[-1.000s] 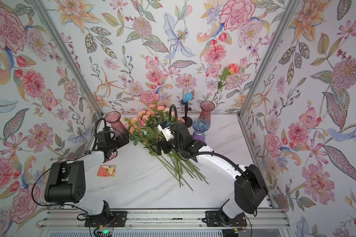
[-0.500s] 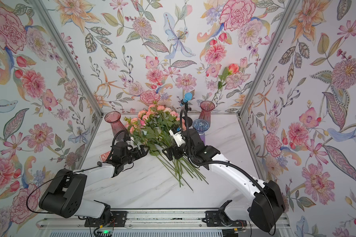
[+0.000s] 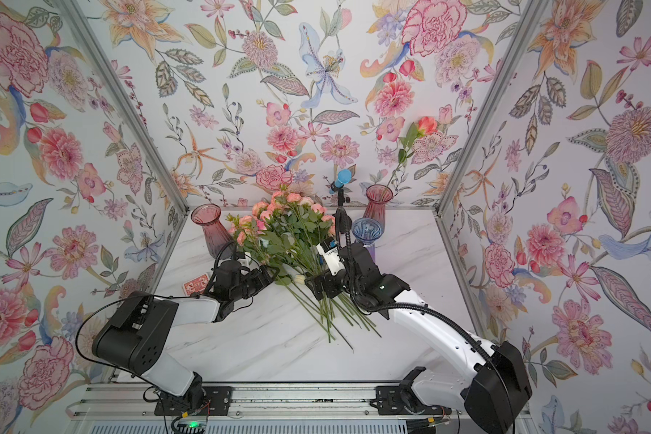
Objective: Place the pink flowers into the vase
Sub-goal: Pick up the flower at the center of the board.
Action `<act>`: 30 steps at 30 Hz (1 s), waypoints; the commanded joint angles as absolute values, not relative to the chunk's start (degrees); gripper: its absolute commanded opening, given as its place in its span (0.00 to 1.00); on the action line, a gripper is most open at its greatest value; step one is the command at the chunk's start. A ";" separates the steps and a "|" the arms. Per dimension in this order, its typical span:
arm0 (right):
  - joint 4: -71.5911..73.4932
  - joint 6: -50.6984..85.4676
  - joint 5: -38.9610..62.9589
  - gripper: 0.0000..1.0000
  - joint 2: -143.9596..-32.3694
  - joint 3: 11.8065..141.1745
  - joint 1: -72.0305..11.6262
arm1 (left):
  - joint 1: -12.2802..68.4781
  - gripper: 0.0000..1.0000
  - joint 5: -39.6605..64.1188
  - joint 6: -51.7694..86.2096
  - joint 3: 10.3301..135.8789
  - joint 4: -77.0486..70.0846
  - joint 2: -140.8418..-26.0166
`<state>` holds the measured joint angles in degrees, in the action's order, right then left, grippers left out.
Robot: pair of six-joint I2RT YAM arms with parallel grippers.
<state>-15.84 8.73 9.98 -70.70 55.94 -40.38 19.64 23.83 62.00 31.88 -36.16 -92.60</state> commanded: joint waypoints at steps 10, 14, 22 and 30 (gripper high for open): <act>-16.08 7.03 9.84 0.99 -70.49 56.23 -40.44 | 20.39 0.73 24.75 63.28 34.60 -39.56 -95.30; -16.08 7.12 9.52 0.99 -70.49 56.26 -40.78 | 20.31 0.69 24.63 63.37 35.49 -40.62 -97.06; -15.53 7.27 9.19 0.99 -71.09 56.14 -41.13 | 20.40 0.61 24.97 63.36 37.85 -41.44 -100.41; -15.11 7.12 9.27 0.99 -72.15 56.90 -41.13 | 20.38 0.52 24.08 61.81 39.71 -39.49 -102.72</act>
<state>-15.62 8.12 9.78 -71.66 55.77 -40.53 19.90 24.03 62.85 38.11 -39.90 -101.30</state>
